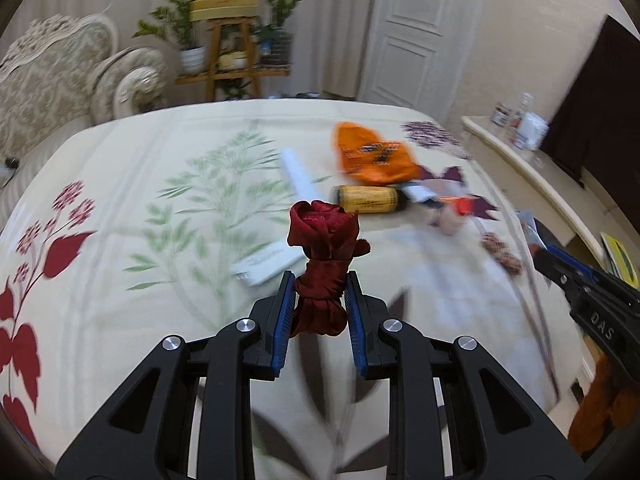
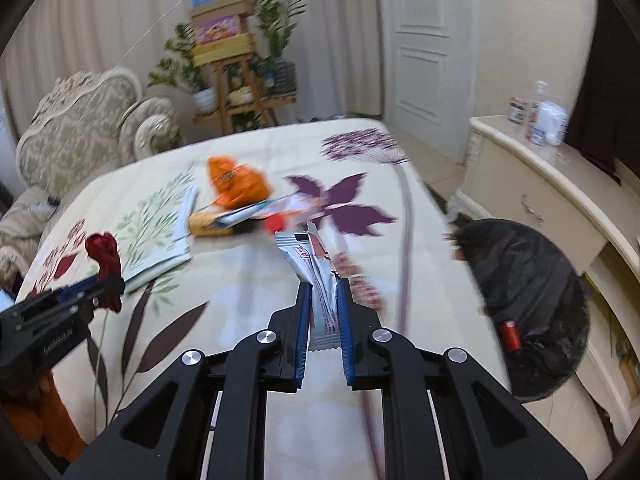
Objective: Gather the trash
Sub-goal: 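Carry both items over the bin and open both tools to drop them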
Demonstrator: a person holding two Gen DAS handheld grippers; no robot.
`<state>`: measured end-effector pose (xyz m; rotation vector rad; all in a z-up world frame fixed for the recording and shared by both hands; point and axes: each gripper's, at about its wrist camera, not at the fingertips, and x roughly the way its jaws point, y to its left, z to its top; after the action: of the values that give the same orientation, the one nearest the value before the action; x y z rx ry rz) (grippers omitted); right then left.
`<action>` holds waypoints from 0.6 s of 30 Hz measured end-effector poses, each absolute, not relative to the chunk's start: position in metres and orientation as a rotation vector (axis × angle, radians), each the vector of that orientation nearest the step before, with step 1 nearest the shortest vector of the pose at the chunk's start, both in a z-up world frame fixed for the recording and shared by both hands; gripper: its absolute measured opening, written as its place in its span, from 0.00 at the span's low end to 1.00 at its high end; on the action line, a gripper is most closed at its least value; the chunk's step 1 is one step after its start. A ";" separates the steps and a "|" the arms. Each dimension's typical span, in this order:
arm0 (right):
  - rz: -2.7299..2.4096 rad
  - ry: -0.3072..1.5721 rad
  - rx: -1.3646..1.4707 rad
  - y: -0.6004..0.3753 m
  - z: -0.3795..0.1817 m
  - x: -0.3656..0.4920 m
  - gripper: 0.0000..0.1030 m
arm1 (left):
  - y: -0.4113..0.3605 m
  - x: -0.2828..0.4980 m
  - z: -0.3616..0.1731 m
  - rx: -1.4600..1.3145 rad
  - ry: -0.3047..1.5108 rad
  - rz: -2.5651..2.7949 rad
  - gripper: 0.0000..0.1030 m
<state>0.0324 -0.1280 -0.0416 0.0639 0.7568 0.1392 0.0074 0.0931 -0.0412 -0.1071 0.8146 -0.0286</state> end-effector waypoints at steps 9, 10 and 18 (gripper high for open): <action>-0.047 0.694 0.119 -0.204 -0.029 0.032 0.14 | 0.005 0.027 -0.025 -0.044 0.759 -0.213 0.24; -0.067 0.689 0.119 -0.211 -0.029 0.032 0.14 | -0.005 0.029 -0.024 -0.038 0.752 -0.229 0.24; -0.189 0.664 0.146 -0.265 -0.032 0.038 0.14 | -0.073 0.055 -0.022 0.015 0.735 -0.327 0.24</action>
<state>0.0381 -0.2652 -0.0323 0.1456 0.6641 -0.1888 0.0546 -0.0733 -0.0217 0.0152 0.7348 -0.3274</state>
